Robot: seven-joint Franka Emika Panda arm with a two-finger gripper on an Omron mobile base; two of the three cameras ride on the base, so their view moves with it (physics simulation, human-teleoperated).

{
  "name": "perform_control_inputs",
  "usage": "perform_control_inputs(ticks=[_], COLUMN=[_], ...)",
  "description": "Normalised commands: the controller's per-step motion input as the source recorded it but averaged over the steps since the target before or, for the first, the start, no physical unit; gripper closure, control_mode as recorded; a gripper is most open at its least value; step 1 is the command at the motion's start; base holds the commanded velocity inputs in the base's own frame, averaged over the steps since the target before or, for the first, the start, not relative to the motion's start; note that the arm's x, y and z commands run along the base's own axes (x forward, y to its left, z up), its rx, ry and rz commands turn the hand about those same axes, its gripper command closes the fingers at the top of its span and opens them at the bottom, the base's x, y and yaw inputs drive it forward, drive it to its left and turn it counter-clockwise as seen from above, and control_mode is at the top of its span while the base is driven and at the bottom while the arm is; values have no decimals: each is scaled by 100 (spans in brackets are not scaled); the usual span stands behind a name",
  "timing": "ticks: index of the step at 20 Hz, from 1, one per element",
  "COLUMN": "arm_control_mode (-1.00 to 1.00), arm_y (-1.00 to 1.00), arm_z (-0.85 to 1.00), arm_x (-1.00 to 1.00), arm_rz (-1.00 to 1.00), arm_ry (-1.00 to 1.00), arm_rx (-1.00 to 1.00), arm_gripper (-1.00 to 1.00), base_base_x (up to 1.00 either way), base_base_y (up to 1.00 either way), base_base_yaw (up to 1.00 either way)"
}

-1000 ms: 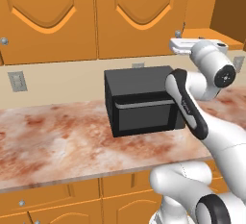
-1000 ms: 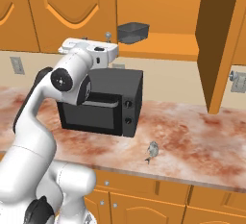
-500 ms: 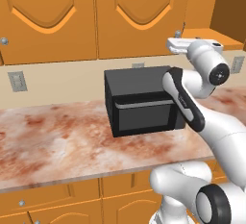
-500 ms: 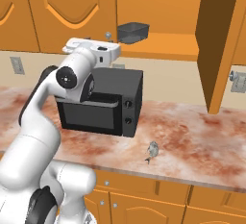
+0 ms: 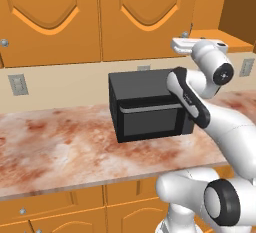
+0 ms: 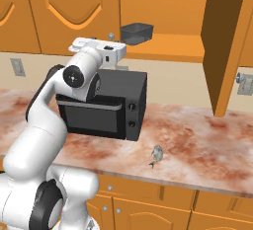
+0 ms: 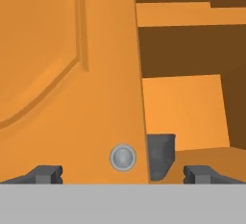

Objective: Retrieve the tupperware from the cabinet, then place the raw meat into the tupperware to avoid contamination.

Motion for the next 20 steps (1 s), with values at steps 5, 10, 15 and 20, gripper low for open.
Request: perform_control_inputs(ticks=[5,10,15,20], arm_control_mode=[-100,-100,-100,-100], arm_y=[-1,0,-3,-7], arm_z=[0,0,0,0], arm_x=[19,20,23,24], arm_rz=[0,0,0,0], arm_ry=[0,0,0,0], arm_rx=[0,0,0,0], arm_gripper=[-100,-100,-100,-100], base_base_x=[0,0,0,0], base_base_y=[0,0,0,0], base_base_yaw=[0,0,0,0])
